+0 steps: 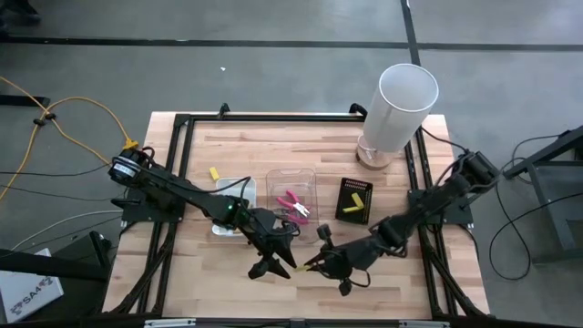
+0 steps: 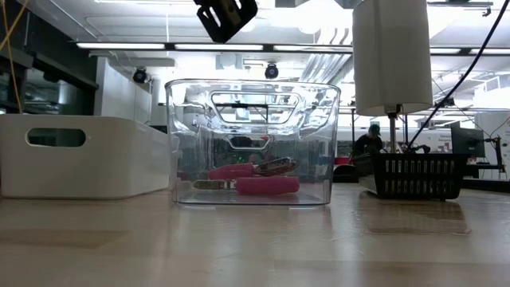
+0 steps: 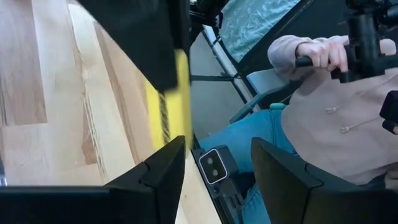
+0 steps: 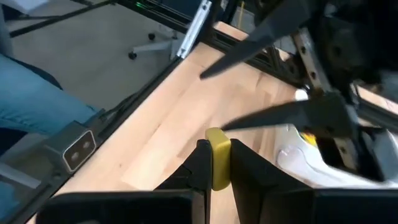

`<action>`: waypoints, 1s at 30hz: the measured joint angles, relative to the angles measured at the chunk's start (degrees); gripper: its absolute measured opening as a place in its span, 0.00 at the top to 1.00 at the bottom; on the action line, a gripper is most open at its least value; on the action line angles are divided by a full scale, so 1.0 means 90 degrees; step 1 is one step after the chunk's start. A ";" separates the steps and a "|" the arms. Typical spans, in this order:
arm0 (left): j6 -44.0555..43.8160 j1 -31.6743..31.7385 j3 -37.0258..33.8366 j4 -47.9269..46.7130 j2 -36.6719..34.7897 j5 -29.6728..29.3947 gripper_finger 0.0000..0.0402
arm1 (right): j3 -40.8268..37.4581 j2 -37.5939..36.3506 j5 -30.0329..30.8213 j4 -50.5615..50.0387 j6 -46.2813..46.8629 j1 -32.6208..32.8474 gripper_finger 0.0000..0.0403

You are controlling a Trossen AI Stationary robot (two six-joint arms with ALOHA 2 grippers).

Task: Pick & Place School Supplies
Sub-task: Put the yellow eraser into the black basket

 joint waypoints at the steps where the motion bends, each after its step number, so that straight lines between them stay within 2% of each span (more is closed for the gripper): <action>1: -0.0002 -0.0002 0.0000 0.0002 0.0000 0.0001 0.56 | 0.0000 -0.0076 0.0113 -0.0146 0.0095 0.0043 0.92; 15: -0.0018 -0.0002 0.0000 -0.0001 -0.0002 0.0020 0.56 | 0.0002 -0.0710 0.2161 -0.2620 0.2045 0.0387 0.92; 30: -0.0016 -0.0268 0.0000 -0.0006 0.0000 0.0090 0.56 | 0.0002 -0.0714 0.3301 -0.5575 0.4352 -0.0040 0.92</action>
